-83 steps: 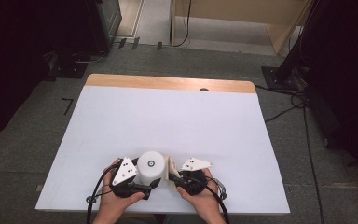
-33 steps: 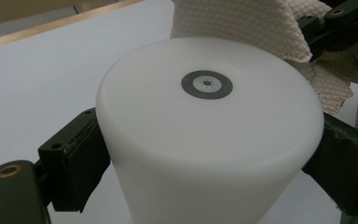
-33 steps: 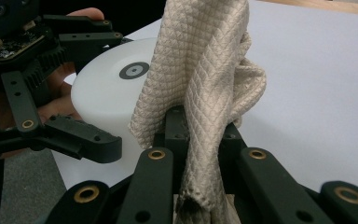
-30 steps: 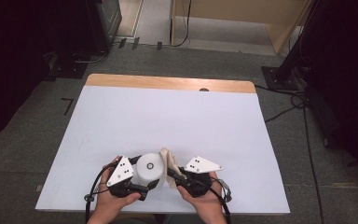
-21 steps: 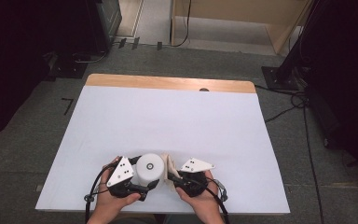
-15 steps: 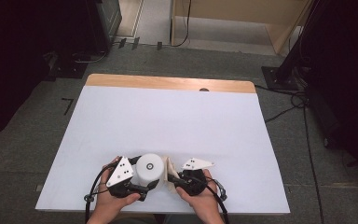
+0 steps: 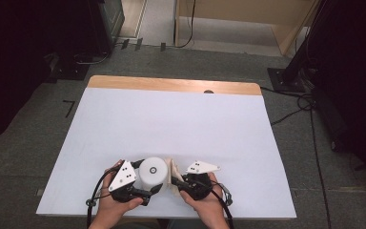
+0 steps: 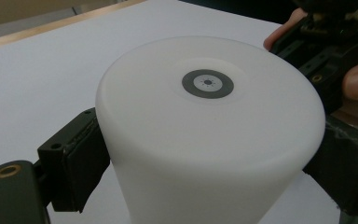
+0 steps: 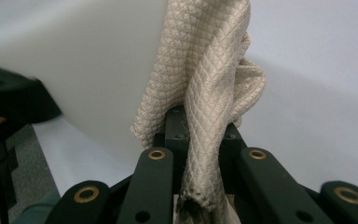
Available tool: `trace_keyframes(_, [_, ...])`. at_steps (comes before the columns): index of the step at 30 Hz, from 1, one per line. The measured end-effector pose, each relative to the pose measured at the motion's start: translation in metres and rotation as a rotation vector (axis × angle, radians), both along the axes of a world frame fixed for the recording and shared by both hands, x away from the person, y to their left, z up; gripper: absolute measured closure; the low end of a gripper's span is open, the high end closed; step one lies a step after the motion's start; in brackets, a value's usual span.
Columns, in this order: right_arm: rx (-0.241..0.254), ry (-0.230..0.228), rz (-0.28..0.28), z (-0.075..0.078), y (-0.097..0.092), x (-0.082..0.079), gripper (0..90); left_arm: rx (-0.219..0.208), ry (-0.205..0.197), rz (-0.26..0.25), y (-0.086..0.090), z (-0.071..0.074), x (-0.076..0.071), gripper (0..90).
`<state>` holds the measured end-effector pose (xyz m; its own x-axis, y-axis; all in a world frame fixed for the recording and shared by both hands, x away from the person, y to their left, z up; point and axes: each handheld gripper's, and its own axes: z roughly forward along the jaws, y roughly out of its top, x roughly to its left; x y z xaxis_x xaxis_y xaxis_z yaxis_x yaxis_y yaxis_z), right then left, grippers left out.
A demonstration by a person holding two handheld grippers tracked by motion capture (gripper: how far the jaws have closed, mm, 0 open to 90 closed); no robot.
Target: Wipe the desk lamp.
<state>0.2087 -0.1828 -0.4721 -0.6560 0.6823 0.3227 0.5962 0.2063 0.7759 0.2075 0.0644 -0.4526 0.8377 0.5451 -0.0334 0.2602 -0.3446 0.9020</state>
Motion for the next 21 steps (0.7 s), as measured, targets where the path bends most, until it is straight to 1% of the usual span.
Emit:
trace_keyframes(5, [0.03,-0.045,-0.001,0.018,-0.002,-0.005,80.4,-0.003,-0.001,0.0,0.0,0.0,0.0,8.0])
trace_keyframes(9, [0.044,-0.097,0.001,0.034,-0.003,-0.011,80.4,-0.006,0.001,-0.002,0.0,-0.001,0.0,7.9])
trace_keyframes(10, [0.05,-0.108,0.0,0.036,-0.003,-0.012,80.4,-0.007,0.0,-0.001,0.0,-0.001,0.0,7.9])
trace_keyframes(12, [0.049,-0.115,0.001,0.039,-0.003,-0.013,80.4,-0.007,0.0,-0.001,0.0,-0.001,0.0,7.9])
trace_keyframes(15, [0.045,-0.106,0.003,0.037,-0.003,-0.012,80.5,-0.008,-0.001,-0.001,0.0,-0.001,0.0,7.9])
trace_keyframes(19, [0.022,-0.075,0.005,0.025,-0.002,-0.008,80.7,-0.007,-0.003,-0.001,0.0,-0.001,0.0,7.9])
trace_keyframes(21, [0.016,-0.05,0.002,0.018,-0.001,-0.007,80.7,-0.007,-0.003,-0.001,0.0,-0.001,0.0,7.9])
